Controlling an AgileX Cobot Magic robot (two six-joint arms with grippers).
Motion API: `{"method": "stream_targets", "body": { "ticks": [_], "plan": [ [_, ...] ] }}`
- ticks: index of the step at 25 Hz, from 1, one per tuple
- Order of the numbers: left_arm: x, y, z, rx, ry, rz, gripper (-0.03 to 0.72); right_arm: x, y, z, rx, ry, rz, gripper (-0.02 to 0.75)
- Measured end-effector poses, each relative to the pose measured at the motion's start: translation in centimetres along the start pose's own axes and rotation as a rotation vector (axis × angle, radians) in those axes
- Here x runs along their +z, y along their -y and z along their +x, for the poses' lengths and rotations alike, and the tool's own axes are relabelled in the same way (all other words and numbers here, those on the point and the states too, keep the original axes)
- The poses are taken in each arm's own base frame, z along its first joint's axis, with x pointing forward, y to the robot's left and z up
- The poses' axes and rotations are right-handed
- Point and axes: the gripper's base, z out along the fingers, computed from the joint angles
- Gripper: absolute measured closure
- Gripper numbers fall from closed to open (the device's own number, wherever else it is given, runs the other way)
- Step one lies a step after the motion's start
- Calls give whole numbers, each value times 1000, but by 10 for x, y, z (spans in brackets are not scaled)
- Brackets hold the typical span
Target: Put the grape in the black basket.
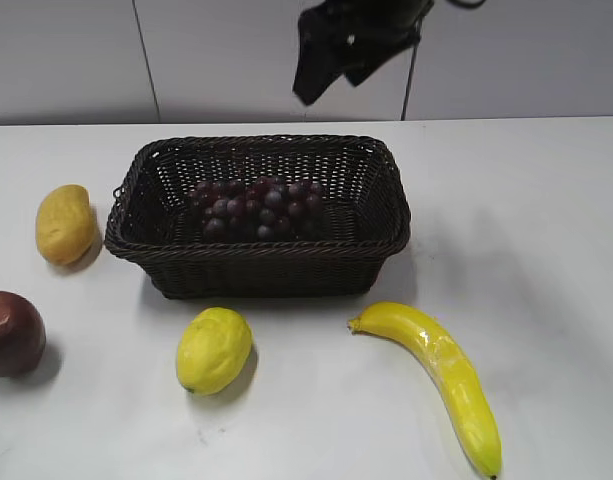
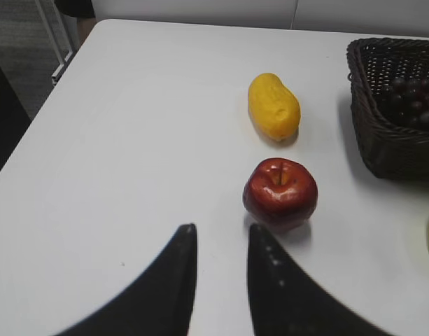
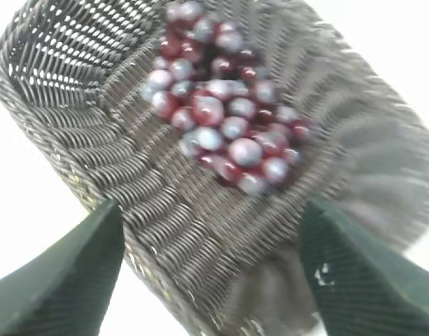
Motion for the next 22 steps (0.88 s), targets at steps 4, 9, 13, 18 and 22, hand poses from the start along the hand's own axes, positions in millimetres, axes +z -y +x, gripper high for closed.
{"method": "stream_targets", "body": {
  "ticks": [4, 9, 13, 18, 22],
  "plan": [
    [0, 0, 0, 0, 0, 0, 460, -57, -4, -4, 19, 80, 159, 159],
    [0, 0, 0, 0, 0, 0, 460, -129, -16, 3, 57, 203, 304, 163],
    [0, 0, 0, 0, 0, 0, 460, -171, -32, 26, 89, 256, 325, 163],
    [0, 0, 0, 0, 0, 0, 460, -193, -50, 77, 132, 223, 319, 163],
    [0, 0, 0, 0, 0, 0, 460, -180, -55, 124, 161, 117, 306, 163]
  ]
}}
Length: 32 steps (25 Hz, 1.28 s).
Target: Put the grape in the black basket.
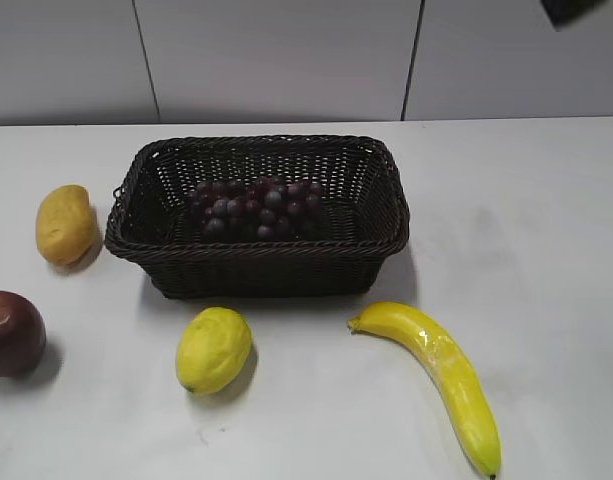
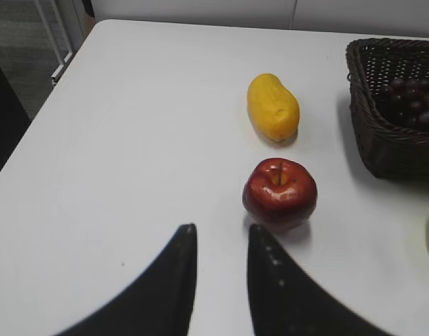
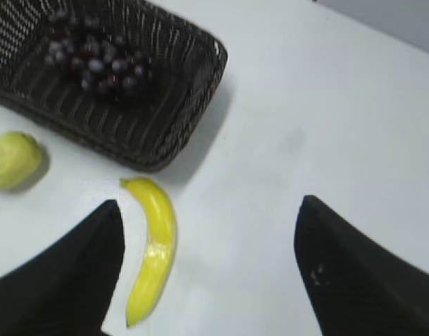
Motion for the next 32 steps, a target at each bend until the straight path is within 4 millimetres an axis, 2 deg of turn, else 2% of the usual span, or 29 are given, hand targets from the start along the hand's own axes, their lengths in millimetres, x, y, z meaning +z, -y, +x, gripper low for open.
{"method": "stream_targets", "body": {
  "ticks": [7, 13, 17, 21, 25, 32],
  "plan": [
    [0, 0, 0, 0, 0, 0, 460, 20, -1, 97, 41, -174, 2, 163],
    [0, 0, 0, 0, 0, 0, 460, 23, 15, 154, 183, -153, 49, 163],
    [0, 0, 0, 0, 0, 0, 460, 8, 25, 182, 289, -71, 123, 164],
    [0, 0, 0, 0, 0, 0, 460, -16, 21, 202, 324, 79, 181, 164],
    [0, 0, 0, 0, 0, 0, 460, -36, 14, 222, 305, 233, 238, 87],
    [0, 0, 0, 0, 0, 0, 460, -47, 3, 254, 279, 373, 286, 71]
  ]
}}
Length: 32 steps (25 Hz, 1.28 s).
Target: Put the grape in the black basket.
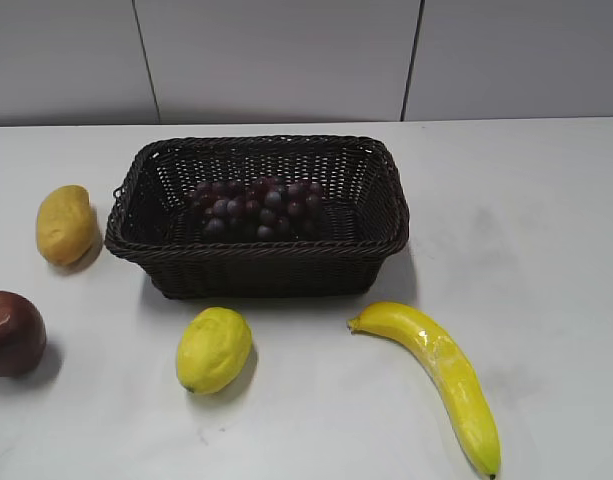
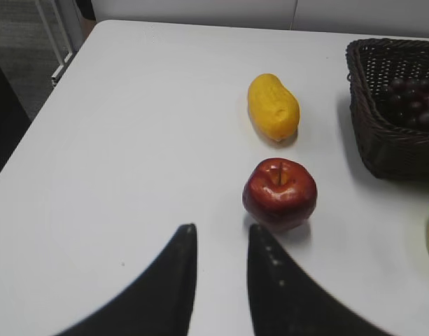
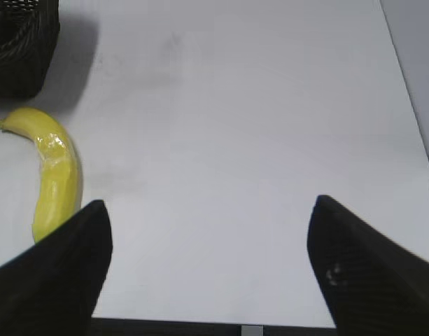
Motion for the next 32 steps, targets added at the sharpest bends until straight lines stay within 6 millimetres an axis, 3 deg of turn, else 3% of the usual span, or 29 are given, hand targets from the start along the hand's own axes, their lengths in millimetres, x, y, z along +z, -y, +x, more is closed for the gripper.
{"method": "stream_targets", "body": {
  "ticks": [9, 15, 32],
  "plan": [
    [0, 0, 0, 0, 0, 0, 460, -1, 1, 37, 2, 68, 7, 125],
    [0, 0, 0, 0, 0, 0, 460, -5, 1, 40, 5, 103, 11, 159],
    [0, 0, 0, 0, 0, 0, 460, -5, 1, 40, 5, 104, 11, 164]
  ]
}}
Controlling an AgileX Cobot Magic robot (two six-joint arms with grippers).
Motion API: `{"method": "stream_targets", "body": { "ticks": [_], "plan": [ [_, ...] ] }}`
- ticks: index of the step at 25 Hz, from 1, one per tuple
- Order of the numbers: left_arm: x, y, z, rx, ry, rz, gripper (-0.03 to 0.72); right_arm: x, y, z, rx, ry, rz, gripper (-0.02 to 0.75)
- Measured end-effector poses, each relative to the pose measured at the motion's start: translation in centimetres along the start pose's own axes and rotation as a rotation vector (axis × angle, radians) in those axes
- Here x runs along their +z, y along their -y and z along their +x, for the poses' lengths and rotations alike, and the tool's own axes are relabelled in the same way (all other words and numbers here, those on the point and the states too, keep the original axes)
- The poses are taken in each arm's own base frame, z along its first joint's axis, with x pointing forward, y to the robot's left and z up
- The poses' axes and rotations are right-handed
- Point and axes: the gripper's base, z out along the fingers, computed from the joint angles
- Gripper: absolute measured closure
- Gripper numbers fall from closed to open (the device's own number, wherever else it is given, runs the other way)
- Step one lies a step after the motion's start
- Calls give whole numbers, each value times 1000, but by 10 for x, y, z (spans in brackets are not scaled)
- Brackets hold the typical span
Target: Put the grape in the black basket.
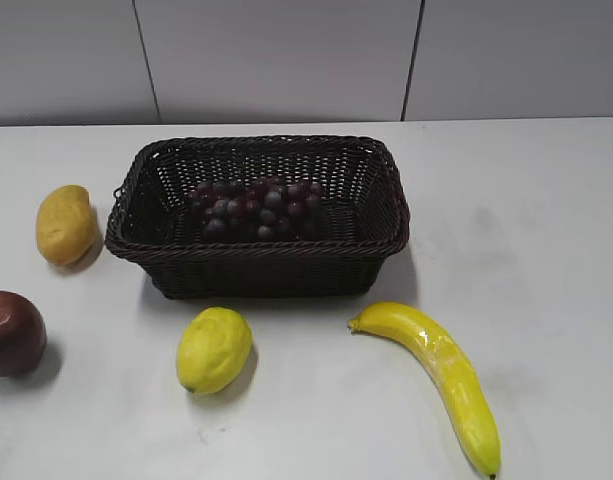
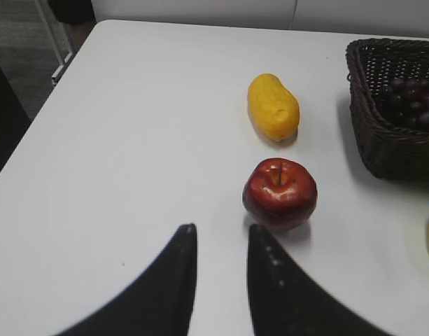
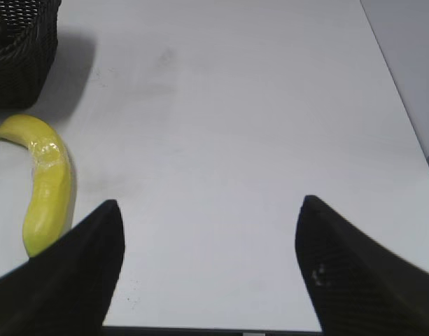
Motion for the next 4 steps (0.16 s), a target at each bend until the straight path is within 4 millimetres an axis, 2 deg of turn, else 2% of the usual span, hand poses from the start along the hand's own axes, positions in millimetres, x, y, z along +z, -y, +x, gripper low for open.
{"method": "stream_targets", "body": {
  "ticks": [4],
  "plan": [
    [0, 0, 0, 0, 0, 0, 460, 0, 0, 0, 0, 3, 0, 164]
  ]
}}
